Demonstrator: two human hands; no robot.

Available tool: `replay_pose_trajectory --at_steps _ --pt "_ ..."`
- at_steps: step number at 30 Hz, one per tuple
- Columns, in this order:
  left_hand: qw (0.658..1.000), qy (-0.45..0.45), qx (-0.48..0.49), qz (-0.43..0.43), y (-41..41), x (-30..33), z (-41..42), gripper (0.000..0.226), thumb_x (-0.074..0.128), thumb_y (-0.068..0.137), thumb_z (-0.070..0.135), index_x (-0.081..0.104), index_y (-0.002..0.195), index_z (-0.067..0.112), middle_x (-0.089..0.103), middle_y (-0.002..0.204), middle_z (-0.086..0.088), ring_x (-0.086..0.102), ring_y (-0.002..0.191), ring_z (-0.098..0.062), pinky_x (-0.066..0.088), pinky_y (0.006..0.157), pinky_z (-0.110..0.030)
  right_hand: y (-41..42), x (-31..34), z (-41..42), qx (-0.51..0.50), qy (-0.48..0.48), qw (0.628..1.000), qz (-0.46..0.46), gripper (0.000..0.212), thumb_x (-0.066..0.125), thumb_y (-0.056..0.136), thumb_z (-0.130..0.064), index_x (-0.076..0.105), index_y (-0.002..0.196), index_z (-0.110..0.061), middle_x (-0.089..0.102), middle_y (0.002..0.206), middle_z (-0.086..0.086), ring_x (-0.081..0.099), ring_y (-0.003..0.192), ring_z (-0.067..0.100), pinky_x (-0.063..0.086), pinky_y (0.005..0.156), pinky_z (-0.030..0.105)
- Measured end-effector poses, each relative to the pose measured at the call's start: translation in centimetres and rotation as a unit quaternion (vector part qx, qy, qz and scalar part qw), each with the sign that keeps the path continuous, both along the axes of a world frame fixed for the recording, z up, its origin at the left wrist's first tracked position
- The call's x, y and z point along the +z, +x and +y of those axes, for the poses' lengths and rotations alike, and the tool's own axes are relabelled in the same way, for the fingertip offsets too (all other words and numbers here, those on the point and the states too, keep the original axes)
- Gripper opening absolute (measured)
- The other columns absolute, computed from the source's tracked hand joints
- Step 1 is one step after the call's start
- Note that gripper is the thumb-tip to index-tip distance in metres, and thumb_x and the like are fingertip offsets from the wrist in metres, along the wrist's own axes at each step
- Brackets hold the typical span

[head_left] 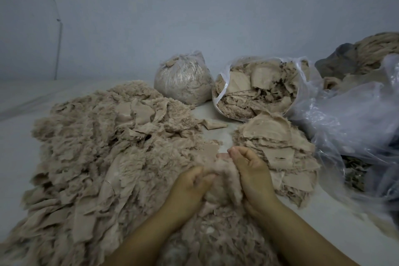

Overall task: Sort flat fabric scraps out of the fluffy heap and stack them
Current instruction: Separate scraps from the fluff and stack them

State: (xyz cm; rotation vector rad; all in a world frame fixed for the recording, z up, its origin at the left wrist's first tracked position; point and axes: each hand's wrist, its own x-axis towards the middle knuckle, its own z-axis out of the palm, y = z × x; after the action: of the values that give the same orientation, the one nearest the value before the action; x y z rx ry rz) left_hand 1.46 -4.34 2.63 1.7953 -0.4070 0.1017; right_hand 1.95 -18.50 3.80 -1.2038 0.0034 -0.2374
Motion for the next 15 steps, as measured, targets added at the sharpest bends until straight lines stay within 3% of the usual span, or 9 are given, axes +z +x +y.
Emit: replay_pose_trajectory --at_steps 2,4,6,8,10,13,15 --pt "0.985 -0.151 -0.013 0.088 0.4 0.3 0.5 0.018 0.049 0.095 0.009 0.066 0.098 0.01 0.073 0.094 -0.008 0.07 0.087 -0.02 0.056 0.074 -0.03 0.2 -0.3 -0.5 -0.025 -0.083 0.996 -0.018 0.013 0.05 0.097 -0.019 0.062 0.102 -0.018 0.074 0.091 0.002 0.069 0.074 0.011 0.053 0.06 0.019" --pt "0.943 -0.288 -0.051 0.161 0.6 0.7 0.9 0.018 0.05 0.091 0.011 0.064 0.101 0.005 0.073 0.093 -0.014 0.071 0.082 -0.024 0.058 0.065 -0.032 0.3 -0.5 -1.0 -0.011 -0.178 0.982 -0.055 0.035 0.041 0.1 -0.004 0.058 0.112 -0.033 0.065 0.111 -0.005 0.066 0.08 0.003 0.053 0.066 0.017" --pt "0.91 -0.355 -0.074 0.2 0.7 0.9 0.9 0.028 0.053 0.084 0.017 0.061 0.107 0.003 0.072 0.095 -0.017 0.071 0.081 -0.026 0.058 0.061 -0.034 0.0 -0.6 -1.4 0.006 -0.331 0.934 -0.133 0.059 0.041 0.095 0.008 0.05 0.121 -0.044 0.049 0.128 -0.012 0.059 0.094 -0.006 0.05 0.079 0.015" --pt "0.906 -0.355 -0.08 0.217 0.8 0.8 0.8 0.032 0.053 0.085 0.018 0.06 0.112 0.002 0.071 0.1 -0.019 0.071 0.086 -0.027 0.059 0.065 -0.037 -0.2 -0.7 -1.3 0.032 -0.422 0.882 -0.205 0.068 0.05 0.087 0.013 0.049 0.126 -0.043 0.039 0.136 -0.011 0.047 0.112 -0.009 0.042 0.091 0.01" --pt "0.917 -0.326 -0.075 0.217 0.7 0.7 0.9 0.028 0.051 0.09 0.017 0.061 0.112 0.001 0.069 0.104 -0.022 0.069 0.091 -0.03 0.059 0.073 -0.039 -0.4 -0.9 -1.1 0.065 -0.445 0.86 -0.241 0.066 0.059 0.079 0.016 0.06 0.116 -0.038 0.038 0.139 -0.008 0.042 0.124 -0.001 0.038 0.1 0.014" --pt "0.928 -0.301 -0.031 0.218 0.7 0.8 0.9 0.016 0.055 0.09 0.013 0.066 0.094 0.003 0.071 0.089 -0.019 0.069 0.073 -0.024 0.057 0.059 -0.03 -0.9 -0.6 -0.7 0.097 -0.435 0.859 -0.251 0.034 0.059 0.078 0.001 0.071 0.093 -0.027 0.05 0.13 -0.013 0.046 0.121 0.0 0.036 0.099 0.013" --pt "0.953 -0.233 0.027 0.19 0.6 0.9 0.8 0.014 0.058 0.09 0.02 0.061 0.093 0.007 0.068 0.084 -0.012 0.064 0.066 -0.016 0.052 0.055 -0.025 -0.9 -0.4 -0.5 0.065 -0.399 0.884 -0.235 0.02 0.054 0.076 -0.012 0.066 0.081 -0.027 0.062 0.104 -0.017 0.055 0.103 0.001 0.042 0.09 0.019"
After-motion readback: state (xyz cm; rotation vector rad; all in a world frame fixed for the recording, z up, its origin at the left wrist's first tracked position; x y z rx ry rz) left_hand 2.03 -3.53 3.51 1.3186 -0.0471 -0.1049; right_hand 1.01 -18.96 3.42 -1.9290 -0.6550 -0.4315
